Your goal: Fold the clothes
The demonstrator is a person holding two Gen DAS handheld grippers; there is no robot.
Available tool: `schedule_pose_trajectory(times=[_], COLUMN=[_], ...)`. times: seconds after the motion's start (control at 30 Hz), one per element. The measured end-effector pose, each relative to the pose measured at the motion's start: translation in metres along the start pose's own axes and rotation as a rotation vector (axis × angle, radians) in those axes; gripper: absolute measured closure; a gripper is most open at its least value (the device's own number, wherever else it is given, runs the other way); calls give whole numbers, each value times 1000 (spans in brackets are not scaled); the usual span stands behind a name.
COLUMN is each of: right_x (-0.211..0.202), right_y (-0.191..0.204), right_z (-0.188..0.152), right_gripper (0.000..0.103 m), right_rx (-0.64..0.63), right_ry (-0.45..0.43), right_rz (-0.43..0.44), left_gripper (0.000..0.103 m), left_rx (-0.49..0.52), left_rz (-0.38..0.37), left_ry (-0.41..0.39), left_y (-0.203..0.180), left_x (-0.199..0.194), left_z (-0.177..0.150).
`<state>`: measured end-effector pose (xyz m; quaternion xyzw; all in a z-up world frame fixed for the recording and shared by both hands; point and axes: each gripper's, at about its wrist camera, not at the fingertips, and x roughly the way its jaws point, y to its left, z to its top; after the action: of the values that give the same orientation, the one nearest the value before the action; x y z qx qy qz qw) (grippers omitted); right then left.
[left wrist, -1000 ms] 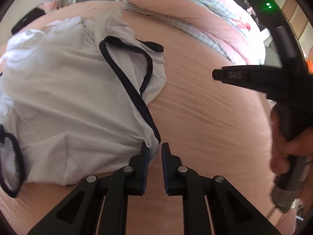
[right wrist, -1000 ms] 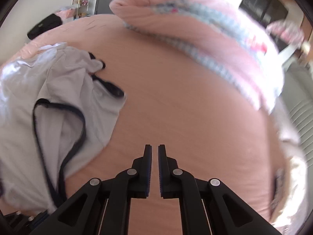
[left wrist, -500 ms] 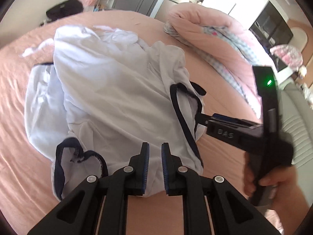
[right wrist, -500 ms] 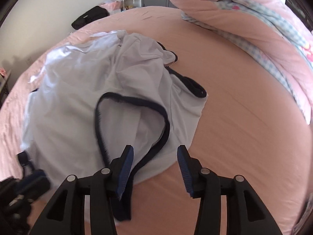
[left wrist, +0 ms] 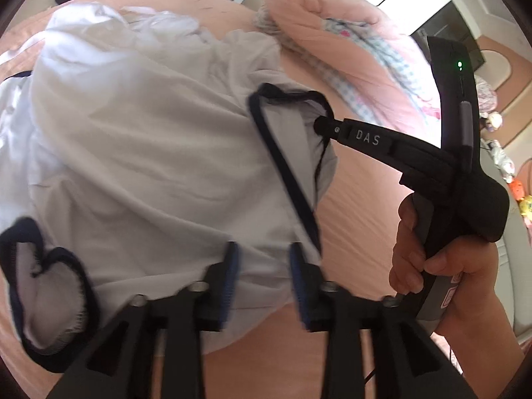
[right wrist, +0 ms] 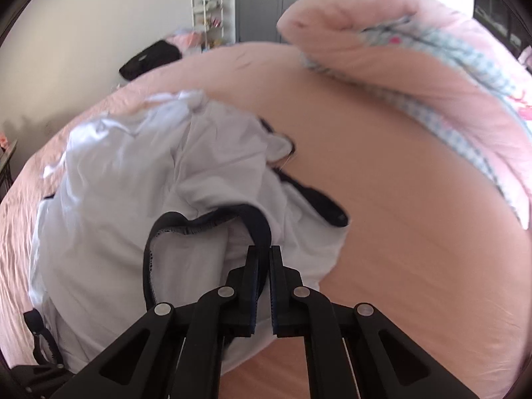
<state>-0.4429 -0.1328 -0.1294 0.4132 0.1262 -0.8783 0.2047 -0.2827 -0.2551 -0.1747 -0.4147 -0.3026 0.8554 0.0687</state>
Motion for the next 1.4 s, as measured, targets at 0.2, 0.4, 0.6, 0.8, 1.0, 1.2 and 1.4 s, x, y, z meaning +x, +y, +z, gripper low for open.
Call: schedule_pose_trajectory(times=[0.2, 0.4, 0.6, 0.8, 1.0, 1.2, 1.4], right_x=[-48, -87, -146, -186, -159, -91, -17], right_y=[3, -3, -14, -48, -23, -4, 10], right_z=[-9, -33, -72, -113, -126, -101, -84], right_gripper=[100, 101, 102, 102, 92, 58, 56], right_rx=[-34, -5, 62, 136, -5, -13, -148], right_ry=[-79, -116, -213, -124, 0, 84, 172], right_rz=[-51, -126, -258, -252, -123, 1, -81], left_gripper=[41, 50, 93, 99, 99, 99, 99], left_rx=[62, 32, 76, 66, -55, 50, 72], left_rz=[11, 10, -42, 59, 112, 58, 37], left_ry=[-72, -53, -57, -46, -51, -64, -19], left_y=[-25, -17, -35, -37, -13, -23, -32], left_x=[-2, 11, -6, -28, -33, -15, 7], left_z=[-10, -12, -10, -24, -32, -12, -4])
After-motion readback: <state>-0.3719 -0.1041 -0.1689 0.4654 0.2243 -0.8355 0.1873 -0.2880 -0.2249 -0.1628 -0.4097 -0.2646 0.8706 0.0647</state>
